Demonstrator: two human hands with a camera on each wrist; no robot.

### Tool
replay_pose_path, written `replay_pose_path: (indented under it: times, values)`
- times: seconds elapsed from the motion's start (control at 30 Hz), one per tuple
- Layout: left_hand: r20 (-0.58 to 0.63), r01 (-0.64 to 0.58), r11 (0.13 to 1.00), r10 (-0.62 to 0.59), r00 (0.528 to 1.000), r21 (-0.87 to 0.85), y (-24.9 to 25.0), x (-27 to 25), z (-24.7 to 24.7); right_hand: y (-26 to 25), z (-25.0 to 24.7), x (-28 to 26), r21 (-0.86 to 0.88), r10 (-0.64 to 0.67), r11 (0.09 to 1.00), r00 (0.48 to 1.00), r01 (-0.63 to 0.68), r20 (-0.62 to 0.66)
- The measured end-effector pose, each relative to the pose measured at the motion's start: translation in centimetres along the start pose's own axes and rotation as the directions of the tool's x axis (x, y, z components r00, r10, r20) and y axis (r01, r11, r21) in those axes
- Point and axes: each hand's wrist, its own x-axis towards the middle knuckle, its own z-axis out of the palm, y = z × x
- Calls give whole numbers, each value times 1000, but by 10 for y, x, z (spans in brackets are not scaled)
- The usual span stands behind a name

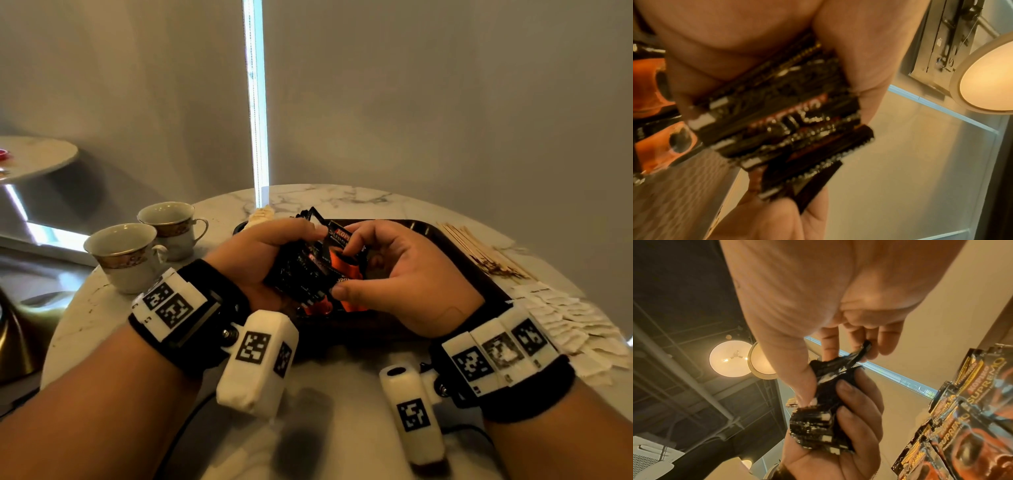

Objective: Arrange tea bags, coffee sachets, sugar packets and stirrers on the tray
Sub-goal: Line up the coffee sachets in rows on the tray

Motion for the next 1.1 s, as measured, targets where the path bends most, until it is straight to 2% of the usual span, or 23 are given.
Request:
replay_pose_path:
  times: [0.07, 0.2, 0.33, 0.47, 0.57, 0.67, 0.73, 0.8, 0.87, 0.93, 1.1]
  values:
    - [-67, -41, 999, 41, 997, 8, 10, -6, -2, 3, 0, 2, 75, 15, 997, 999, -12, -49]
    - [-220, -279, 955, 251, 943, -104, 41, -30, -20, 10, 2, 7, 204, 62, 978, 992, -39, -107]
    - [-234, -438, 852, 381, 895, -286, 53, -55, -52, 11, 10, 7, 265, 90, 961, 995, -76, -42]
    - [-182, -451, 759, 417, 891, -470, 35, -53, -77, 6, 23, 9, 264, 130, 956, 992, -126, 3]
    - [-123, -422, 760, 419, 899, -493, 28, -46, -88, -6, 33, 14, 138, 167, 975, 985, -172, 46]
    - [-48, -389, 763, 428, 903, -517, 27, -43, -93, -21, 43, 25, -233, 206, 958, 968, -170, 141]
    - [-14, -386, 750, 450, 893, -537, 26, -42, -94, -31, 50, 36, -538, 207, 840, 959, -72, 195]
    - [-9, -400, 734, 473, 881, -548, 26, -43, -95, -39, 61, 49, -721, 233, 692, 932, 42, 278]
    - [-19, -408, 718, 483, 876, -564, 25, -43, -97, -44, 71, 60, -795, 300, 601, 896, 88, 326]
    - [-30, -413, 699, 489, 872, -583, 26, -43, -98, -46, 81, 70, -831, 348, 548, 876, 99, 334]
    - [-44, -425, 685, 498, 866, -591, 26, -42, -101, -44, 103, 86, -873, 354, 466, 874, 145, 334]
